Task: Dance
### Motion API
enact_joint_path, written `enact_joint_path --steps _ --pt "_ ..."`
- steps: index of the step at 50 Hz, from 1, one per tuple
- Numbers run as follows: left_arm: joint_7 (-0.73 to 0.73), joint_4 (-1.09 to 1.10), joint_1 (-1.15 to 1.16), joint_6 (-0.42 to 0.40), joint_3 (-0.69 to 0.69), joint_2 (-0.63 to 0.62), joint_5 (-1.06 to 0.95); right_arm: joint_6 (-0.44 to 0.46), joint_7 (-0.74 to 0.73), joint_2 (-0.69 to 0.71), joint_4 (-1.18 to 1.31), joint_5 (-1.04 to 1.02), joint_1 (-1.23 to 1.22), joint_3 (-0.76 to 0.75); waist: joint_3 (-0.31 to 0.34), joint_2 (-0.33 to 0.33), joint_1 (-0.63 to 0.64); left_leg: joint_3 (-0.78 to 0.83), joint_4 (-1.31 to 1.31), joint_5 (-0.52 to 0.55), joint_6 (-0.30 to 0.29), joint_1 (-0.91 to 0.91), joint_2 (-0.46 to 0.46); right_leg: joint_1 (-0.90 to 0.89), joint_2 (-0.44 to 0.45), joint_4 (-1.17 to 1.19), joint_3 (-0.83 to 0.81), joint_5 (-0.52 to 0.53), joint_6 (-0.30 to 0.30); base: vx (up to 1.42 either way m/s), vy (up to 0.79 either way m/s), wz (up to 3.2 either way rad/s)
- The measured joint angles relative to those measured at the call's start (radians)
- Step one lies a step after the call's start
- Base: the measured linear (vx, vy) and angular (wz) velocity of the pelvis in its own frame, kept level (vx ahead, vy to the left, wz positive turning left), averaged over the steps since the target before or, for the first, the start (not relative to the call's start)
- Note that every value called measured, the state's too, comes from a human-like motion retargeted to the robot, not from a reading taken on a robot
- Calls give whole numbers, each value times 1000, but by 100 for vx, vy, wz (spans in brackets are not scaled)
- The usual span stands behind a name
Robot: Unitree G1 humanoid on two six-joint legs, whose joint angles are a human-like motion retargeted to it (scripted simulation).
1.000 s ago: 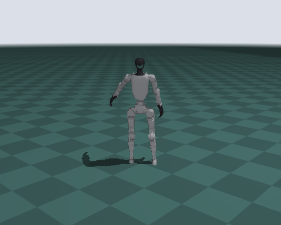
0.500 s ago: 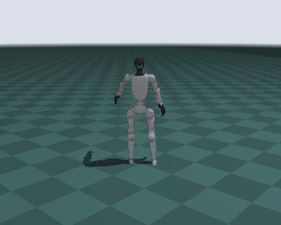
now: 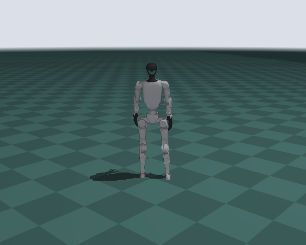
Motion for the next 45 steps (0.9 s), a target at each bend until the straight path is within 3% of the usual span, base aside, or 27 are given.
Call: enact_joint_path --steps 20,25,30,37,45 --pt "-5 -74 158 -45 101 6 -19 1 6 2 -70 -11 64 -47 10 1 6 -10 -5 16 -4 -7 1 4 -2 -3 -12 -5 0 0 0 0" --pt "13 -94 225 -17 100 0 43 6 24 25 -98 -2 94 -56 11 1 7 -5 -7 16 -5 -12 3 -4 -1 -1 -11 -7 0 0 0 0" --pt "41 -97 299 53 75 16 175 67 -9 38 -147 -77 150 -64 16 0 11 -8 -3 13 -4 -17 0 -7 -4 1 -12 -8 2 0 0 0" --pt "-116 -105 408 92 61 49 188 147 53 1 -124 -185 232 -67 27 -1 16 -20 3 9 -1 -14 -6 -3 -9 0 -9 -7 6 0 0 0" --pt "-186 -115 488 101 164 19 34 155 195 33 -116 -74 294 -168 40 -3 35 -4 0 9 -1 -9 -8 -2 -5 -3 10 -5 -1 0 -1 -11"
